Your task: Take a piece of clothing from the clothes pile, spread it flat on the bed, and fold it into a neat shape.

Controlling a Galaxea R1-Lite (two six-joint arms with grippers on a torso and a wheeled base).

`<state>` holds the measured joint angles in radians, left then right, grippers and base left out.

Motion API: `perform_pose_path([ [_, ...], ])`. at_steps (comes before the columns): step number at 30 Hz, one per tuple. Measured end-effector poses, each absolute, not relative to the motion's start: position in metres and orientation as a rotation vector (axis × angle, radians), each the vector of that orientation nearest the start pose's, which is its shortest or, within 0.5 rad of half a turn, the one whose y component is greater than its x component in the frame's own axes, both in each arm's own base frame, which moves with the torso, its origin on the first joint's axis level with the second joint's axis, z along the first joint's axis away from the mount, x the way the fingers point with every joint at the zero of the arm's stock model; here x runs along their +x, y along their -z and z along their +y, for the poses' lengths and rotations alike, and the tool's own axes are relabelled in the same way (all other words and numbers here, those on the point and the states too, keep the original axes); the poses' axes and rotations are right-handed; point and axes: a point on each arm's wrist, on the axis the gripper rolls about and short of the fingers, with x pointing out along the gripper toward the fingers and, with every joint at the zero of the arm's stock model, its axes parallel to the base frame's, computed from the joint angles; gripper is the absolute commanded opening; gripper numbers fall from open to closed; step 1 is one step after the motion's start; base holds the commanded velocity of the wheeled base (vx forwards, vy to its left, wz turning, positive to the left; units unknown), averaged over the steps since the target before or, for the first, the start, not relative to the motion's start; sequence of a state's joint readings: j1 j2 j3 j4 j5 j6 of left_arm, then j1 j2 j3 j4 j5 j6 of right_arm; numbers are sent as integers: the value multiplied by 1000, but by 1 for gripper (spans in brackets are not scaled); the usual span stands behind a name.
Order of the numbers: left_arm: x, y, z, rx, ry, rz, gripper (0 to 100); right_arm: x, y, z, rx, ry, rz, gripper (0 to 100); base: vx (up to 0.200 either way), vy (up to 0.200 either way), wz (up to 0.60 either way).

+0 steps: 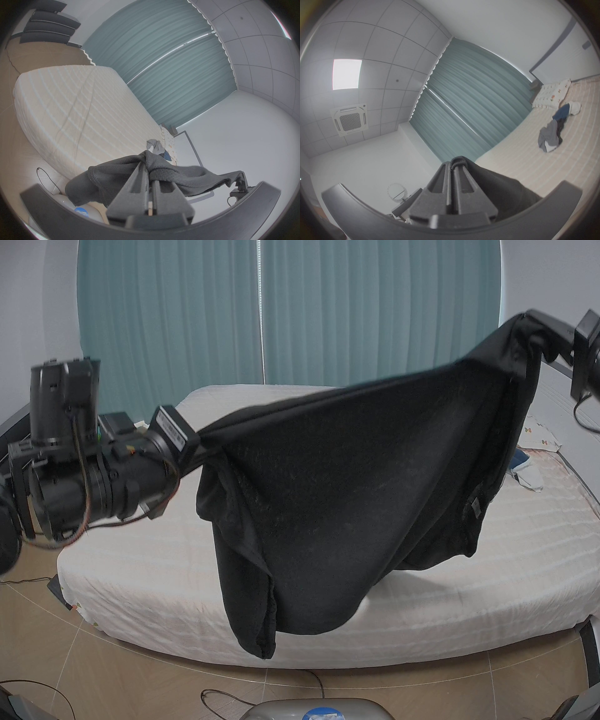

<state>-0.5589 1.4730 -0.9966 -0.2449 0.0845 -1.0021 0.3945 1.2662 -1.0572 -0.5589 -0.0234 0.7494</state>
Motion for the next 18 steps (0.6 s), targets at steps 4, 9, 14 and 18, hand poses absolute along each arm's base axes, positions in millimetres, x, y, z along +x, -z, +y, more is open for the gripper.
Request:
perform_pose_path([
  [4,231,-292,-135,-915,308,415,0,184,-395,64,799,-450,-256,0,0,0,0],
  [9,254,-303,-138,-913,271,434,0,227,-403,60,780,-364,-242,0,200,0,0],
  [14,289,-285,-148,-896,224,503,0,289,-377,63,765,-283,-160,0,200,0,0],
  [18,315,-262,-155,-883,186,563,0,333,-351,67,761,-249,-141,0,200,0,0],
])
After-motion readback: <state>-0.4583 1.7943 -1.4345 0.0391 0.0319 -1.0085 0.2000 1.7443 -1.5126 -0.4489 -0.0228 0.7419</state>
